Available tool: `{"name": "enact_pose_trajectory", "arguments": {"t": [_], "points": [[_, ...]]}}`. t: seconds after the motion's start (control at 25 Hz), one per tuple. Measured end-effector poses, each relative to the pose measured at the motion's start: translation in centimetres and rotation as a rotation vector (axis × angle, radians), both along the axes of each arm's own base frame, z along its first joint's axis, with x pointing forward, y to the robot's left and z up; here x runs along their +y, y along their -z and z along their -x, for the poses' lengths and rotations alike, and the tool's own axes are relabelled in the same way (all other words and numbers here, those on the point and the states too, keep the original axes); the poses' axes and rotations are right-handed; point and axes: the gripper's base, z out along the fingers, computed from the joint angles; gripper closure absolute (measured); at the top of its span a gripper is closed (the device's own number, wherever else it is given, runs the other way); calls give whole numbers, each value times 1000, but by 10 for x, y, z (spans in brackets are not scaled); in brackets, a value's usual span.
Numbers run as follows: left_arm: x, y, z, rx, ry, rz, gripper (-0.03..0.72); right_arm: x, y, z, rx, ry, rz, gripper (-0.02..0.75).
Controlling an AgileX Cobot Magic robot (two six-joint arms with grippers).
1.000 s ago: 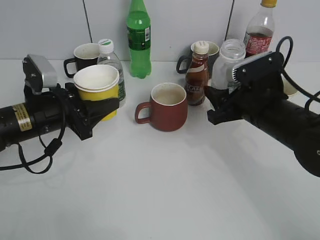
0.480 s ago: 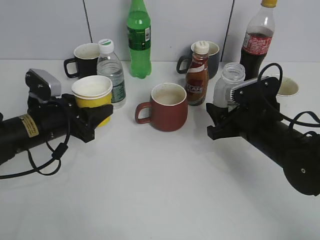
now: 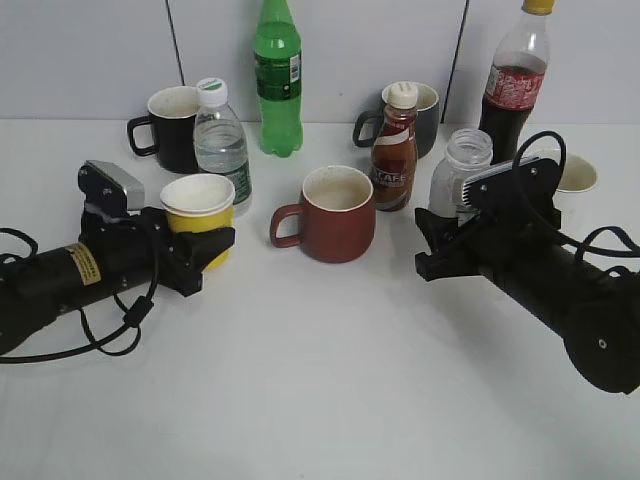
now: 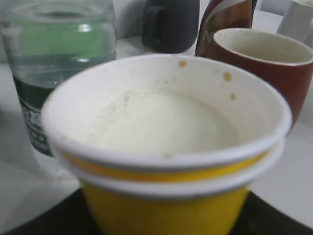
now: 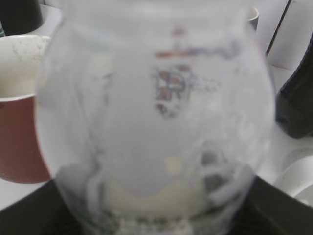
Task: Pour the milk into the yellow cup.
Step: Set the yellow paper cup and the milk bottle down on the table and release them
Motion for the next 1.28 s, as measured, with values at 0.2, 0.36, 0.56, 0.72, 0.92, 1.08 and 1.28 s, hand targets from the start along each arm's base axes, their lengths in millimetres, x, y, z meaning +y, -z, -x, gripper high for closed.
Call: {"name": "enact_pose_trajectory", "arguments": {"t": [0.2,0.36,0.56,0.72,0.92,1.08,1.28], "points": [[1,16,2,13,5,-33,305,0,0,0,0,2,0,300],[0,16,1,4,10,-31,300,0,0,0,-1,2,-1,300],[0,17,2,7,11,-35,225,0,0,0,-2,1,1,300],[0,19,2,12,13,-38,165,-1,0,0,-3,13,7,300],[0,19,2,12,15,-38,154,-3,0,-1,-1,40,6,300],[1,18,8,24,14,-40,128,-4,2,-1,4,43,9,300],[3,11,12,18,2,-36,101,-4,20,-2,32,46,29,300]]}}
